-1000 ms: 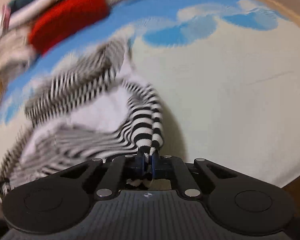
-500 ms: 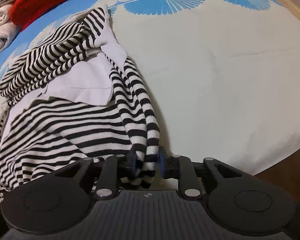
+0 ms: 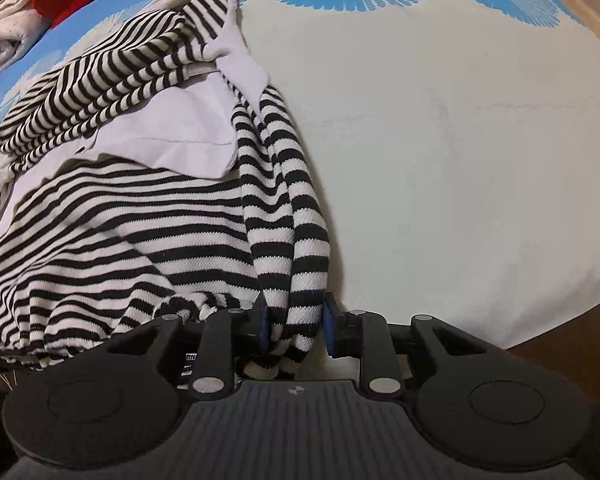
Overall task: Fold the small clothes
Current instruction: 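Grasp the striped hem with both grippers and lift it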
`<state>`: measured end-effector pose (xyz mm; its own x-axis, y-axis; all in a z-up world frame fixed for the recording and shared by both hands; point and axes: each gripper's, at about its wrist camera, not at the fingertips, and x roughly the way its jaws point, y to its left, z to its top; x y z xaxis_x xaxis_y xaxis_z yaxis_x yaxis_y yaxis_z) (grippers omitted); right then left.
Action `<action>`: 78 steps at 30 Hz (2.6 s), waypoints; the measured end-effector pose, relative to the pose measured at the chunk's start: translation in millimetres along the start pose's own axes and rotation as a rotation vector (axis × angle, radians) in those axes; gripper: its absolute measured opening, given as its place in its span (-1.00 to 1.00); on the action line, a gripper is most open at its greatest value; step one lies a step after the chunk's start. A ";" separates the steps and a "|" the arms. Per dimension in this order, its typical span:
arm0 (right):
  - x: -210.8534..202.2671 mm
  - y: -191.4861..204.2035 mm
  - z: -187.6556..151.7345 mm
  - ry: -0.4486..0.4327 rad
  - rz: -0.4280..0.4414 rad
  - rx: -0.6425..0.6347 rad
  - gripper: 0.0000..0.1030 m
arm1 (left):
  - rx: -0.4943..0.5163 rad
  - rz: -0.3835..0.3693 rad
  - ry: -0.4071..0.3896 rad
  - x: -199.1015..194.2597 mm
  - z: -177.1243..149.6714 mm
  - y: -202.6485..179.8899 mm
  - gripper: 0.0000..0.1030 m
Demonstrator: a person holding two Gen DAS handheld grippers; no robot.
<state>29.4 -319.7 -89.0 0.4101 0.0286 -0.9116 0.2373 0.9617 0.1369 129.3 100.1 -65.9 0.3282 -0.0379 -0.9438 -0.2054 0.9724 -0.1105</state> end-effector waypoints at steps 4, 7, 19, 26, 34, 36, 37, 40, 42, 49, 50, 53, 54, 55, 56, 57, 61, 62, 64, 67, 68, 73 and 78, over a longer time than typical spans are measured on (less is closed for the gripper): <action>-0.3 1.1 -0.6 0.002 0.009 -0.024 -0.50 | 0.020 0.003 -0.005 -1.3 -1.5 -1.6 -0.49; -0.7 2.0 -0.8 0.001 0.010 -0.029 -0.50 | 0.035 0.003 0.001 -0.6 -2.7 -4.3 -0.45; -1.1 9.6 -0.9 -0.009 -0.025 -0.098 -0.50 | 0.090 0.041 -0.015 0.8 -6.4 -12.2 -0.46; -2.9 11.3 -1.5 -0.024 -0.023 -0.107 -0.62 | 0.096 0.040 -0.028 -2.6 -6.4 -11.8 -0.60; -17.3 12.5 -1.5 -0.101 -0.005 -0.105 -0.86 | 0.121 0.064 -0.118 -18.4 -10.4 -16.6 -0.83; -28.6 13.8 -0.4 -0.157 0.016 -0.105 -0.88 | 0.144 0.081 -0.178 -28.0 -12.1 -21.5 -0.84; -34.9 14.8 0.2 -0.185 0.028 -0.108 -0.88 | 0.160 0.089 -0.206 -32.6 -13.1 -24.8 -0.85; -58.9 16.5 2.4 -0.281 0.076 -0.115 -0.89 | 0.199 0.097 -0.299 -51.1 -16.0 -33.6 -0.85; -78.6 12.7 5.2 -0.343 0.108 -0.113 -0.89 | 0.179 0.064 -0.348 -68.1 -16.0 -33.3 -0.86; -155.8 -11.2 -2.0 -0.473 0.229 -0.071 -0.91 | 0.106 -0.087 -0.466 -141.6 -17.8 -21.5 -0.87; -167.6 -15.1 -6.7 -0.488 0.244 -0.070 -0.91 | 0.099 -0.108 -0.470 -154.5 -21.5 -17.4 -0.87; -205.4 -29.6 -18.9 -0.526 0.288 -0.055 -0.91 | 0.109 -0.167 -0.467 -180.9 -33.3 -4.6 -0.86; -214.7 -34.6 -22.1 -0.533 0.303 -0.042 -0.91 | 0.124 -0.175 -0.457 -186.5 -36.5 -1.7 -0.86; -221.2 -38.4 -22.9 -0.538 0.317 -0.032 -0.91 | 0.138 -0.180 -0.438 -188.9 -36.5 0.0 -0.86; -225.4 -40.8 -22.6 -0.540 0.328 -0.027 -0.91 | 0.148 -0.191 -0.416 -189.6 -33.6 1.4 -0.86; -227.3 -41.7 -19.9 -0.538 0.333 -0.025 -0.91 | 0.153 -0.203 -0.397 -189.9 -31.1 2.9 -0.86; -205.6 -32.8 12.6 -0.499 0.310 -0.043 -0.91 | 0.160 -0.236 -0.352 -168.4 16.0 0.8 -0.86; -196.2 -28.8 24.7 -0.486 0.290 -0.055 -0.91 | 0.148 -0.237 -0.327 -155.2 35.4 -0.6 -0.86; -171.0 -20.9 54.3 -0.437 0.272 -0.053 -0.91 | 0.128 -0.244 -0.267 -124.2 75.8 -4.3 -0.85; -114.3 -16.3 114.5 -0.348 0.249 0.032 -0.86 | 0.065 -0.269 -0.196 -71.3 133.9 -5.3 -0.67; -95.0 -15.2 131.9 -0.319 0.229 0.049 -0.77 | 0.023 -0.287 -0.186 -54.5 149.7 -1.9 -0.60; -30.4 -26.6 162.2 -0.216 0.139 0.161 -0.58 | -0.195 -0.409 -0.103 -27.4 174.8 26.9 -0.12; -51.1 -36.0 162.0 -0.364 0.154 0.106 -0.07 | 0.027 -0.335 -0.149 -35.6 167.2 11.0 0.19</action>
<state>142.6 -400.0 15.5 0.7286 0.0538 -0.6829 0.2302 0.9197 0.3180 269.5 150.6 18.5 0.5043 -0.3230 -0.8008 -0.0403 0.9176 -0.3955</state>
